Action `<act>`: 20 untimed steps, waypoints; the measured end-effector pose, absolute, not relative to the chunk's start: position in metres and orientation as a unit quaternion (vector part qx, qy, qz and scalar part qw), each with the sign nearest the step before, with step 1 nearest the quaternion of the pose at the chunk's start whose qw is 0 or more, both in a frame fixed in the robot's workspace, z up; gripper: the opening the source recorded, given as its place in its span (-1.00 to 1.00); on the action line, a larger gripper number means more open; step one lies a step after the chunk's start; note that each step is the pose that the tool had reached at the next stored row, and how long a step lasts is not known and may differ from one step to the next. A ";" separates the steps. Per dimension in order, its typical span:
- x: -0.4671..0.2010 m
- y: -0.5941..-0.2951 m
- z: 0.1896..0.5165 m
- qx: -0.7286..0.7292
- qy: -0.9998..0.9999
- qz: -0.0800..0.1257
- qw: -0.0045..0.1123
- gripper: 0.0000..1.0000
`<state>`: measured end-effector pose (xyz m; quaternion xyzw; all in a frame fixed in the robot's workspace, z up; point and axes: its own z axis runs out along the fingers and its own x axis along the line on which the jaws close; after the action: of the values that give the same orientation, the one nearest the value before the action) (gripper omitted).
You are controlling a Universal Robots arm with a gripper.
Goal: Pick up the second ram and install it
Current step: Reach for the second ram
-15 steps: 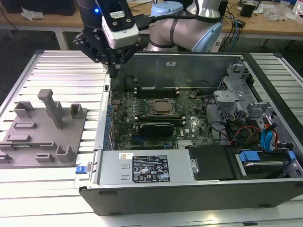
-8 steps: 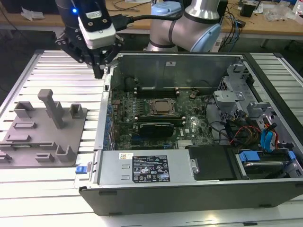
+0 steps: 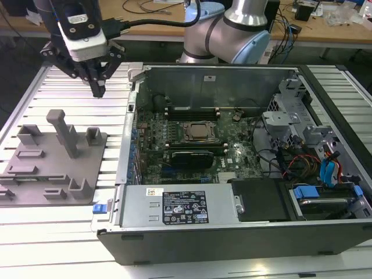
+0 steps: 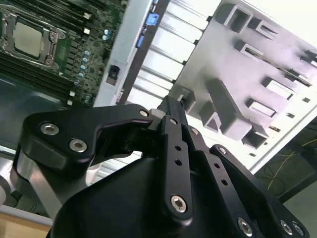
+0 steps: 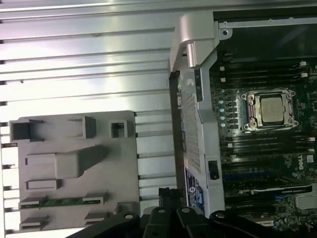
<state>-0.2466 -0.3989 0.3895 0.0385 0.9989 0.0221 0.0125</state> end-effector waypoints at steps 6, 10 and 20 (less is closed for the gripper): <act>-0.287 -0.399 0.388 0.039 0.999 0.022 0.013 -0.84; -0.308 -0.399 0.388 0.039 0.999 0.022 0.013 -0.84; -0.379 -0.399 0.384 0.039 0.999 0.022 0.013 -0.84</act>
<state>-0.3789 -0.3989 0.3844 0.0392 0.9989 0.0221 0.0126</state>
